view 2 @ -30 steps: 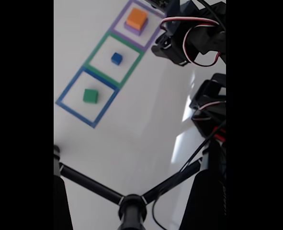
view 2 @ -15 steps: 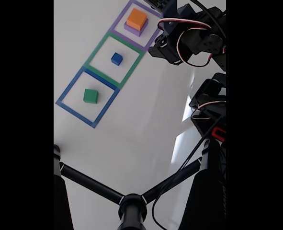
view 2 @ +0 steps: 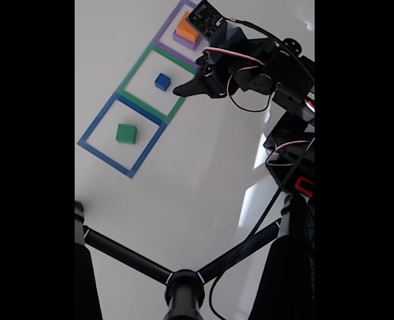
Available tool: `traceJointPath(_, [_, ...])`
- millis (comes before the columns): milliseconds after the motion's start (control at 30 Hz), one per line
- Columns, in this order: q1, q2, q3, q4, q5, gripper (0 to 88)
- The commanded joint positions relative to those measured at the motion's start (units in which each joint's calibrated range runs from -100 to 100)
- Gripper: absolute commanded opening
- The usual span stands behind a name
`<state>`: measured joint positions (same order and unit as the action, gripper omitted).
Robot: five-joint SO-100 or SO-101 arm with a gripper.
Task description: Tower of hanoi
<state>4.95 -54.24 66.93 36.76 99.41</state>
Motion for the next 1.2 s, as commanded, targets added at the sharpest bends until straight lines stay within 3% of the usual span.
traceJointPath(0, [0.8, 4.3, 5.3, -17.0, 0.6, 31.5])
traceJointPath(300, [0.9, 19.8, 12.3, -43.2, 0.6, 32.0])
traceJointPath(833, [-2.4, 48.1, 12.4, -76.9, 0.6, 31.4])
traceJointPath(1167, [-2.1, 57.8, 9.6, -84.6, 0.6, 31.2])
